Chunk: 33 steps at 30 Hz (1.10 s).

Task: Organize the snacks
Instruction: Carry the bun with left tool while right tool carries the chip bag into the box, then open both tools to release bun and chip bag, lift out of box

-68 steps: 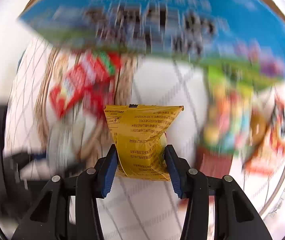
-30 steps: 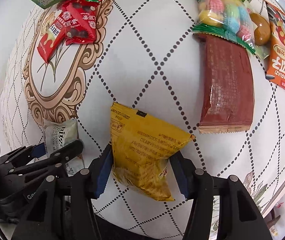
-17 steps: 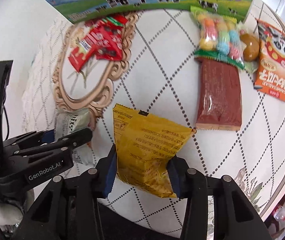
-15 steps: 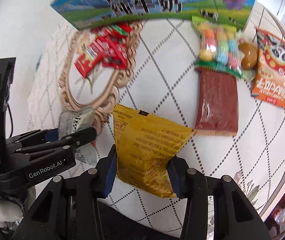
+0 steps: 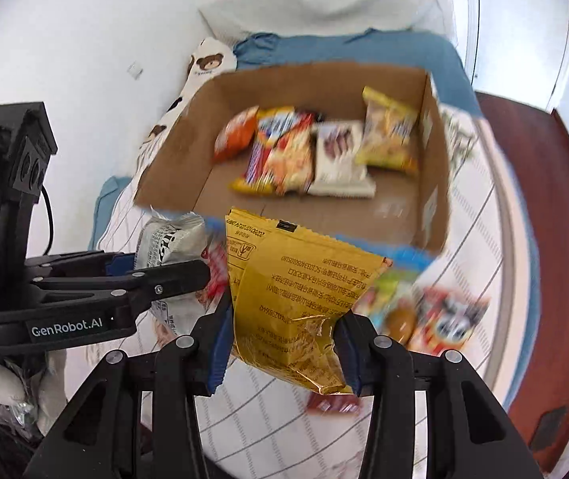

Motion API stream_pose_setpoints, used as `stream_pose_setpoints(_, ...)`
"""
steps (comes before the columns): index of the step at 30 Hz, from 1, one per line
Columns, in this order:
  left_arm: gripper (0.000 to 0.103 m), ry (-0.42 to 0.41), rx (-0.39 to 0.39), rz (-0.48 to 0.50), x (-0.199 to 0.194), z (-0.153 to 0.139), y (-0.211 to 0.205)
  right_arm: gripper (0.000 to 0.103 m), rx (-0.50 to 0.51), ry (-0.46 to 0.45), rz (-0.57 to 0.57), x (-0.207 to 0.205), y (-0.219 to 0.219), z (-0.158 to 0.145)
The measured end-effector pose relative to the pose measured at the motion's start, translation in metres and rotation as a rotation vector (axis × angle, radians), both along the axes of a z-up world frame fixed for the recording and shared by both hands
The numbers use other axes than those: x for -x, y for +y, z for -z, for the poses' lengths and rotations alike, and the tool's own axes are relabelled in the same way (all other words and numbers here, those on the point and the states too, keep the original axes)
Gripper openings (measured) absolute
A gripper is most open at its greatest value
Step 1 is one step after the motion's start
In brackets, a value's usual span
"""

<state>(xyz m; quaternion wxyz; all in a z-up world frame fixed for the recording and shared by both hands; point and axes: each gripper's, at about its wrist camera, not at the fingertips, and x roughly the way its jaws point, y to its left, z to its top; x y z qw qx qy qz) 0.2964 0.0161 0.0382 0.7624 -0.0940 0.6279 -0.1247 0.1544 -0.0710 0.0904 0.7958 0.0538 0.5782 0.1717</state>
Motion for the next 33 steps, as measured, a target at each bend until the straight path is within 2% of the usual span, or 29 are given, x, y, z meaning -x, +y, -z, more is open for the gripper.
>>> stream_pose_setpoints(3, 0.045, 0.029, -0.007, 0.017, -0.039, 0.007, -0.007, 0.048, -0.001, -0.001, 0.005, -0.031, -0.007, -0.006)
stream_pose_setpoints(5, 0.045, 0.077, 0.006, 0.013, -0.065, 0.017, -0.011, 0.048, -0.008, 0.008, 0.01, -0.053, -0.01, -0.001)
stream_pose_setpoints(8, 0.045, 0.124, -0.015, 0.023, -0.093, 0.038, -0.018, 0.048, -0.013, 0.038, 0.008, -0.077, -0.015, 0.007)
stream_pose_setpoints(12, 0.045, 0.191, -0.036, 0.048, -0.114, 0.066, -0.029, 0.048, -0.018, 0.108, -0.015, -0.105, -0.015, 0.036)
stream_pose_setpoints(14, 0.047, 0.243, -0.036, 0.051, -0.119, 0.082, -0.033, 0.054, -0.026, 0.145, 0.006, -0.114, -0.019, 0.05)
stream_pose_setpoints(15, 0.053, 0.258, -0.025, 0.047, -0.12, 0.088, -0.033, 0.071, -0.02, 0.171, 0.009, -0.119, -0.02, 0.059)
stream_pose_setpoints(16, 0.062, 0.258, -0.022, 0.042, -0.121, 0.092, -0.033, 0.088, -0.004, 0.191, 0.016, -0.122, -0.021, 0.066)
stream_pose_setpoints(17, 0.071, 0.251, -0.03, 0.038, -0.121, 0.095, -0.033, 0.091, 0.018, 0.202, 0.022, -0.122, -0.022, 0.071)
stream_pose_setpoints(18, 0.089, 0.241, -0.041, 0.04, -0.121, 0.097, -0.033, 0.091, 0.034, 0.205, 0.033, -0.123, -0.023, 0.075)
stream_pose_setpoints(19, 0.094, 0.232, -0.053, 0.042, -0.121, 0.097, -0.033, 0.091, 0.039, 0.208, 0.043, -0.123, -0.024, 0.077)
stream_pose_setpoints(25, 0.094, 0.181, -0.084, 0.025, -0.113, 0.089, -0.023, 0.091, 0.065, 0.183, 0.107, -0.116, -0.028, 0.072)
stream_pose_setpoints(33, 0.094, 0.025, -0.177, -0.038, -0.085, 0.046, 0.01, 0.091, 0.136, 0.067, 0.192, -0.094, -0.022, 0.053)
